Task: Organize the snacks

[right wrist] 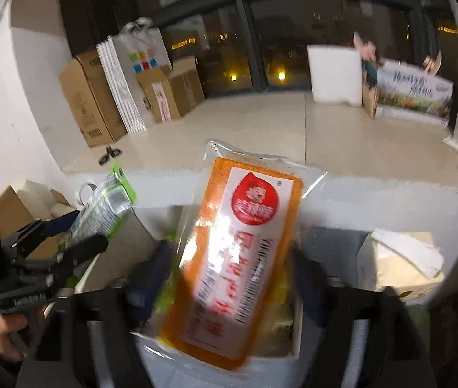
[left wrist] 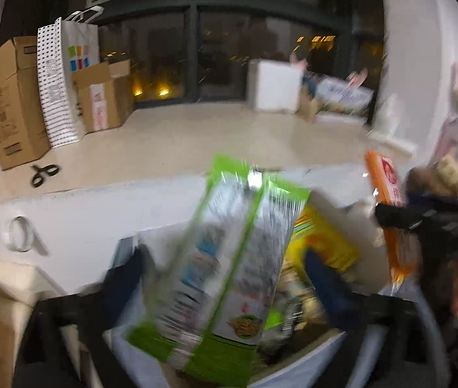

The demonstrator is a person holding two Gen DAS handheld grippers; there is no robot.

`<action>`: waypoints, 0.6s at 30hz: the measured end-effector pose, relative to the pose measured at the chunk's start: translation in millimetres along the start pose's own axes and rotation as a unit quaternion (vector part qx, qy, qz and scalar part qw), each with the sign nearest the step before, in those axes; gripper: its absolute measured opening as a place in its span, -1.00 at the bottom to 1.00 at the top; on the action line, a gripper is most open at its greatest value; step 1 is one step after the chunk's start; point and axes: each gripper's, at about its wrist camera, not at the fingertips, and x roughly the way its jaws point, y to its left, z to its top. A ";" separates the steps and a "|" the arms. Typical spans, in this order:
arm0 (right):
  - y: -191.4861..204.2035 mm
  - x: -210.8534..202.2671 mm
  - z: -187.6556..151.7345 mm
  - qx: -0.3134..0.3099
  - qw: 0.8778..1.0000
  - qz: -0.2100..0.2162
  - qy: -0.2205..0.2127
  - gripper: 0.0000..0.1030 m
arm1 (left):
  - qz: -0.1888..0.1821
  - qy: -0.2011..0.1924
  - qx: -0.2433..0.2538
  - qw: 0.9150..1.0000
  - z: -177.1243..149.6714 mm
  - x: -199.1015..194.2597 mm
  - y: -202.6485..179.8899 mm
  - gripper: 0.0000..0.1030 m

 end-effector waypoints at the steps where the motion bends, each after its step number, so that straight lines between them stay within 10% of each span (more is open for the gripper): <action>1: -4.1 2.8 0.0 0.012 1.000 0.004 0.003 0.85 | 0.003 0.007 0.002 1.000 -4.2 3.7 -0.3 1.00; 10: -5.1 2.0 -10.0 0.022 1.000 -0.002 -0.010 1.00 | -0.009 0.035 -0.014 0.999 -26.6 19.1 -0.1 1.00; 18: 24.9 -59.4 -27.7 -0.020 0.997 0.022 -0.069 1.00 | -0.027 -0.042 -0.043 0.998 -28.9 -69.2 -2.6 1.00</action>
